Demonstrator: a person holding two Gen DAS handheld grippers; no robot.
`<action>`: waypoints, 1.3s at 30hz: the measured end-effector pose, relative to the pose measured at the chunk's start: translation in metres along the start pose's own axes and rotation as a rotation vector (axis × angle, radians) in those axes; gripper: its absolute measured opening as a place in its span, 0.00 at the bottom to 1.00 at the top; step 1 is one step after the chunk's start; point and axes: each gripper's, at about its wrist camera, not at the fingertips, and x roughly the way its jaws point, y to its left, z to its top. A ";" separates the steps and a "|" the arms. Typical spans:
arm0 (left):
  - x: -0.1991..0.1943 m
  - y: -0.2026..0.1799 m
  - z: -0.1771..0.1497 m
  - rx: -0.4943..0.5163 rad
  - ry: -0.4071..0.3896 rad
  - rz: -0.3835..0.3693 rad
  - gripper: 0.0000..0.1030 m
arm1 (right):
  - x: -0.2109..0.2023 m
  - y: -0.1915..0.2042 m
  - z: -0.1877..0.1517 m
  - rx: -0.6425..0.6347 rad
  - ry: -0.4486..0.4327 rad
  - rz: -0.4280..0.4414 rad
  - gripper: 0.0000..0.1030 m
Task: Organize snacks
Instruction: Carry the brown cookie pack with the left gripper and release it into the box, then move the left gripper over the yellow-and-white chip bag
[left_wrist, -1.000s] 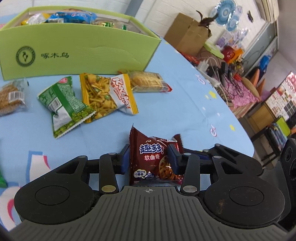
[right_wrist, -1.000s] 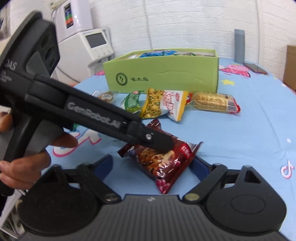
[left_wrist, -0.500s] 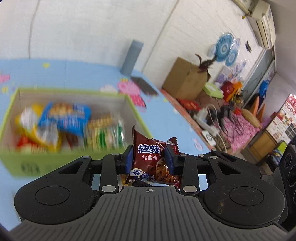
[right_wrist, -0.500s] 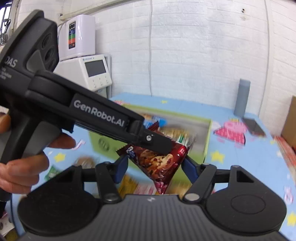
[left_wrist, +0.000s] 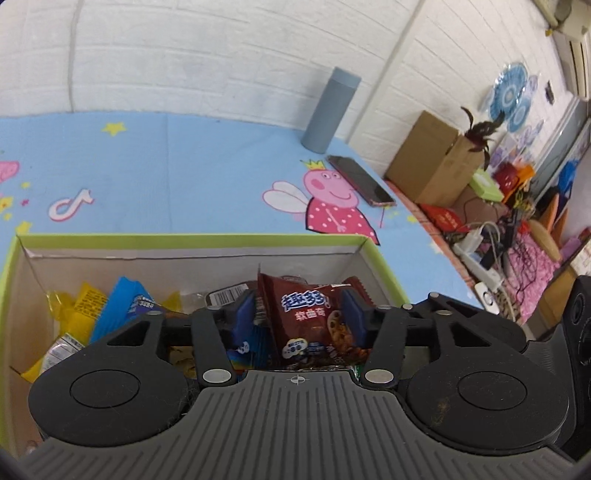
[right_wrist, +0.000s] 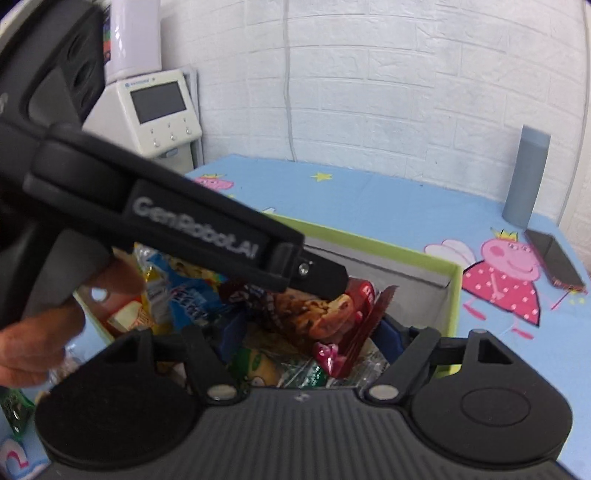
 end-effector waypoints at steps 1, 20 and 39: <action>-0.003 0.001 0.001 -0.007 -0.002 -0.005 0.42 | -0.002 -0.002 0.001 0.011 -0.002 0.003 0.82; -0.095 -0.021 -0.122 0.032 0.036 -0.024 0.45 | -0.077 0.070 -0.090 -0.100 0.005 0.060 0.91; -0.098 -0.063 -0.197 0.073 0.133 -0.099 0.28 | -0.132 0.109 -0.159 0.115 0.080 0.100 0.91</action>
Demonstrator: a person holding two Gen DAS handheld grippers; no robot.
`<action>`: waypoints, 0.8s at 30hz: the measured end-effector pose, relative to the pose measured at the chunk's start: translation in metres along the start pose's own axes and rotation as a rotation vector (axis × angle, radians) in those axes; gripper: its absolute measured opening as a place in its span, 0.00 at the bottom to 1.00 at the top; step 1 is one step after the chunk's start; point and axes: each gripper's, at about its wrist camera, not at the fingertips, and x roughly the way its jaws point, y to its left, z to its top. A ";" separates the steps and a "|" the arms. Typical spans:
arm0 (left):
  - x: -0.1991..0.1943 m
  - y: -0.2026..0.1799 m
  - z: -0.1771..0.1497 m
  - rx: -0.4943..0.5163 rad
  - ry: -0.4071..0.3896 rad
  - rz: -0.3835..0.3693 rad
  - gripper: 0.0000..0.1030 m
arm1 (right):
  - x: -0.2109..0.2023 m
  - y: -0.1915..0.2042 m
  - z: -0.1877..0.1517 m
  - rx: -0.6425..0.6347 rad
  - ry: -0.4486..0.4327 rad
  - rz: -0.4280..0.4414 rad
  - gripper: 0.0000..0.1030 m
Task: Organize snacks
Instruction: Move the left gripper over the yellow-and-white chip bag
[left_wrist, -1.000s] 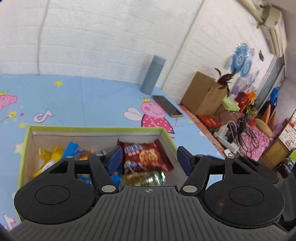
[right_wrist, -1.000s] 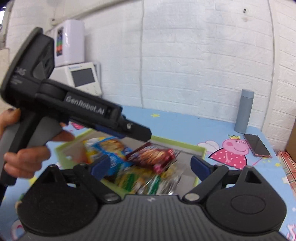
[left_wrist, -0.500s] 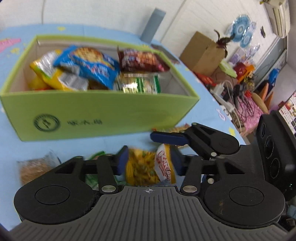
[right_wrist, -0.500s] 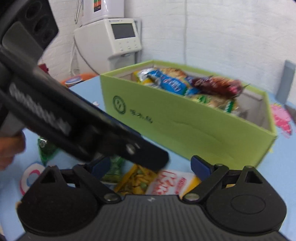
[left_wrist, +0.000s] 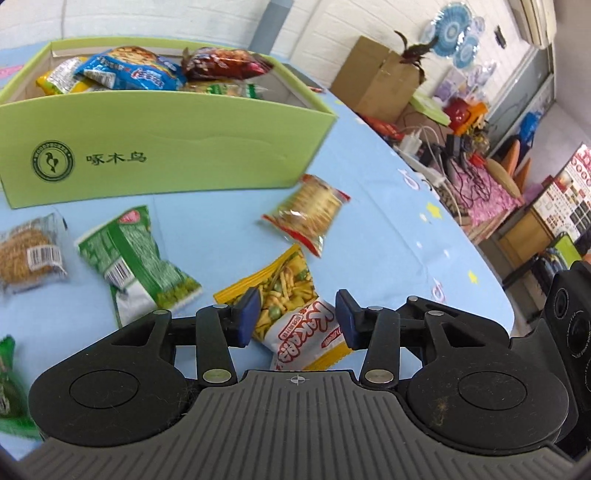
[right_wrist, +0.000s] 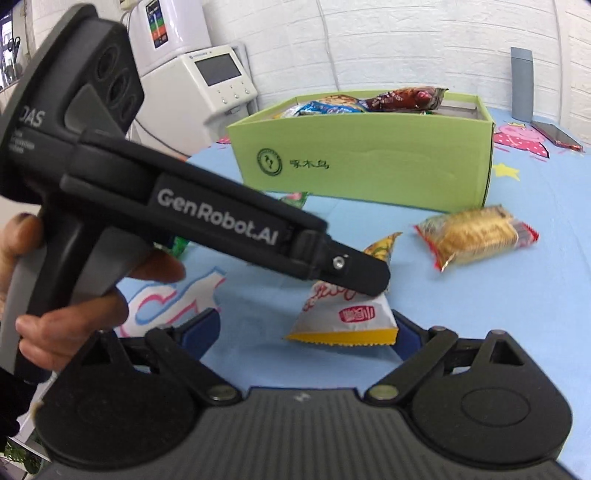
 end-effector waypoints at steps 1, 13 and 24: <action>-0.003 -0.003 -0.004 0.007 -0.004 0.005 0.29 | -0.003 0.004 -0.004 0.001 -0.003 -0.005 0.91; -0.028 0.012 -0.026 -0.170 -0.057 0.031 0.38 | -0.033 0.004 -0.018 0.002 -0.072 -0.104 0.91; 0.008 0.013 0.021 -0.103 -0.016 0.013 0.39 | -0.025 0.008 -0.018 -0.004 -0.062 -0.171 0.91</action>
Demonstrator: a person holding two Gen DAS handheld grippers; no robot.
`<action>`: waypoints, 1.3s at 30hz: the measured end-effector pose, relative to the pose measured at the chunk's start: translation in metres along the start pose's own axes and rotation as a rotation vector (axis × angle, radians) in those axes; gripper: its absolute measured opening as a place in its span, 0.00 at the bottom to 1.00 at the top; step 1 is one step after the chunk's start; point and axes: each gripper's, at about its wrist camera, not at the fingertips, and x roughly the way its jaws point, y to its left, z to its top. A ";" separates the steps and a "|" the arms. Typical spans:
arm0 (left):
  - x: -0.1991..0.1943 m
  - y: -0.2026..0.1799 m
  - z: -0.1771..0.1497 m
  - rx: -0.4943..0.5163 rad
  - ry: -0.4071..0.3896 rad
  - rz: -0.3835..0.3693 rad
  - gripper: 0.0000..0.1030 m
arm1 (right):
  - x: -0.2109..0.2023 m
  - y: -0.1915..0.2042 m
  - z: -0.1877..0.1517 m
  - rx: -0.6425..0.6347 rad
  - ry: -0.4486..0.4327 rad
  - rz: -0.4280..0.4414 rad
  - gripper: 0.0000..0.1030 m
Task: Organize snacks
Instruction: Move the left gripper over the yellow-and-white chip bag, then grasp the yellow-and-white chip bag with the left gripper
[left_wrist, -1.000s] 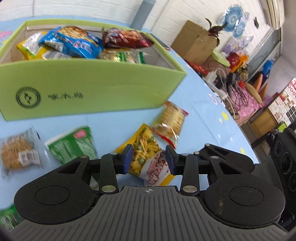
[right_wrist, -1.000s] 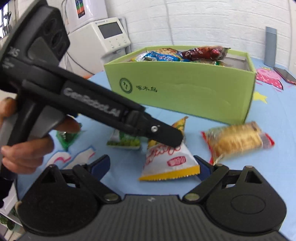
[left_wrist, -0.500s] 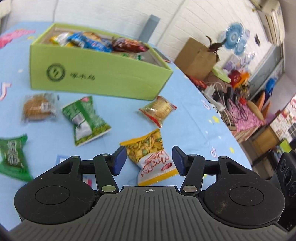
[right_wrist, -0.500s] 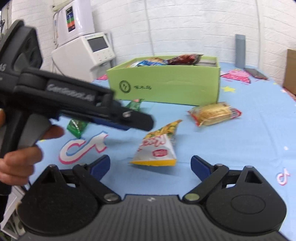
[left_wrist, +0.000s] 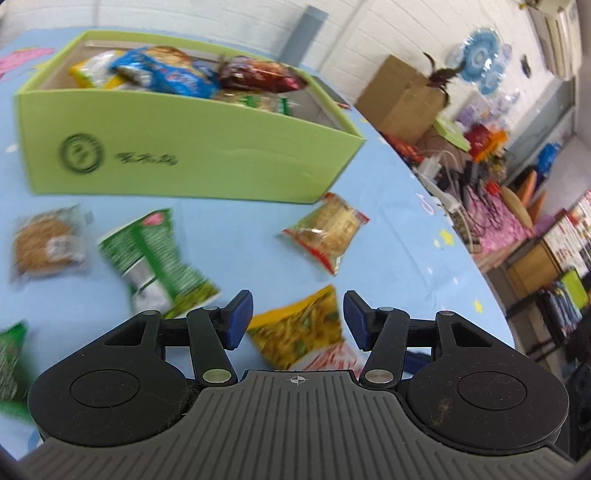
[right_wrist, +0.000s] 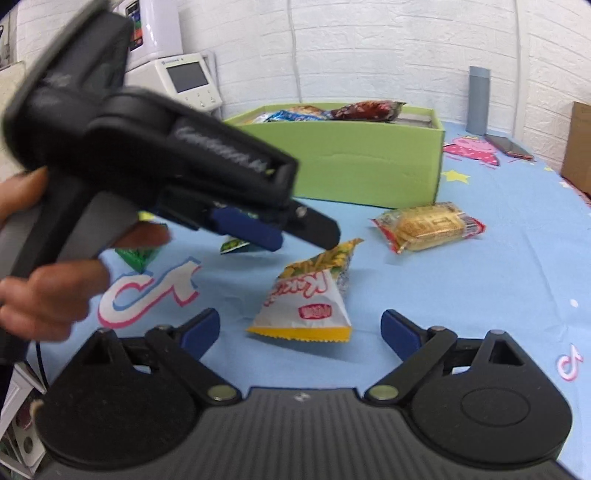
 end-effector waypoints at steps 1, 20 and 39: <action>0.006 0.000 0.004 0.004 0.018 -0.004 0.38 | -0.006 0.001 -0.001 -0.001 -0.010 -0.006 0.91; -0.001 -0.024 -0.022 0.121 0.053 0.061 0.40 | 0.003 -0.018 -0.005 0.056 0.034 0.043 0.91; -0.011 -0.032 -0.038 0.158 0.067 0.077 0.42 | -0.012 -0.057 -0.009 0.083 0.018 -0.133 0.91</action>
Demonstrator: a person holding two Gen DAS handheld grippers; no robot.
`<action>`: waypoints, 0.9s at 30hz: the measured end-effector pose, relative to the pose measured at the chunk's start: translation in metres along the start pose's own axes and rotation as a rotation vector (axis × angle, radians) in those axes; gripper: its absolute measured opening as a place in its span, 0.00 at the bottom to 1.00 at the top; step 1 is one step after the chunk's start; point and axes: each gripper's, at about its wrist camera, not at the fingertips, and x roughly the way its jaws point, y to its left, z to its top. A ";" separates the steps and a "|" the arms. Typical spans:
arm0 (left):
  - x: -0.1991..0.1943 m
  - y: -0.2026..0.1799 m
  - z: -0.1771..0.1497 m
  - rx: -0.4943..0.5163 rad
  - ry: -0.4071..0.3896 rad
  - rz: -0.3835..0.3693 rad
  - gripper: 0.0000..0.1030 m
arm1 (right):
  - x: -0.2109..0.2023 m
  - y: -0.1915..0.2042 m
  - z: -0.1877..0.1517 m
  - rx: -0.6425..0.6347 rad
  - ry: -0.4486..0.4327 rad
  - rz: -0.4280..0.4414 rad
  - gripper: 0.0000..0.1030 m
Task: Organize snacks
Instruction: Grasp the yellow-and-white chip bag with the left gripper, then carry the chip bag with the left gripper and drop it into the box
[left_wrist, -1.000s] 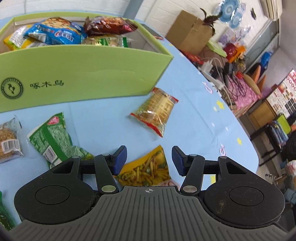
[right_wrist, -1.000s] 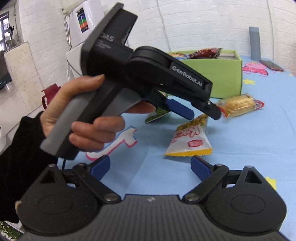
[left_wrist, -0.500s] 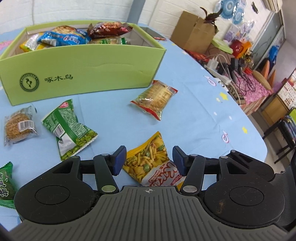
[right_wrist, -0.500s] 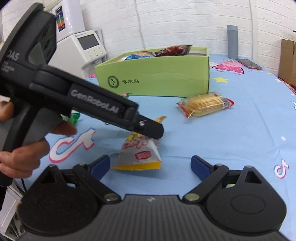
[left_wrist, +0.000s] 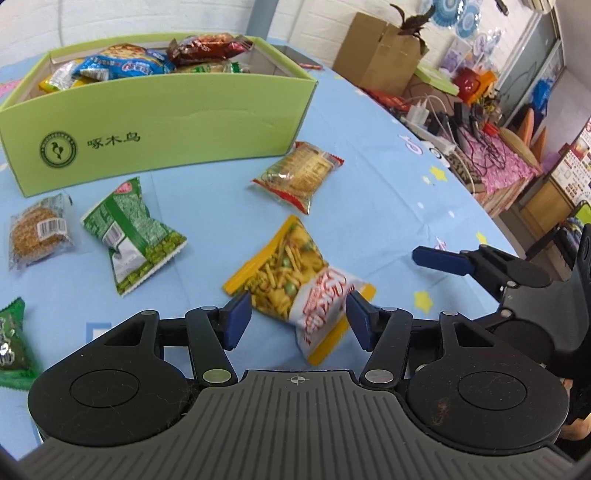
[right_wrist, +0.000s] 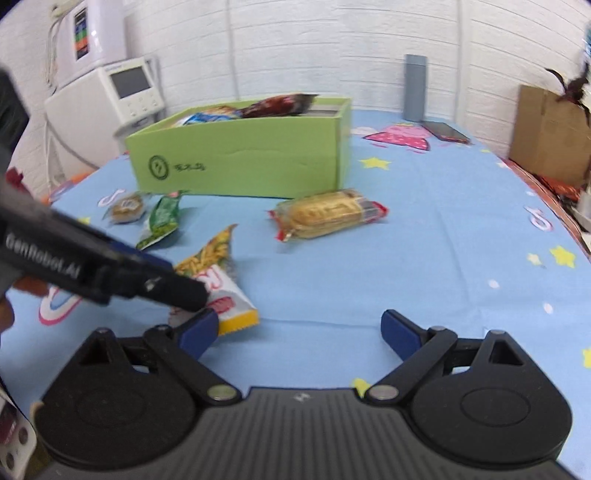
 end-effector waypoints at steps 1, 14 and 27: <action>-0.004 0.001 -0.001 -0.002 -0.017 0.001 0.42 | -0.005 -0.001 -0.003 0.016 -0.005 0.009 0.91; 0.022 0.014 0.032 0.052 -0.017 -0.033 0.48 | 0.011 0.046 -0.001 -0.017 0.007 0.157 0.81; 0.012 0.023 0.034 -0.087 -0.036 -0.108 0.20 | 0.020 0.044 0.026 -0.063 -0.011 0.171 0.62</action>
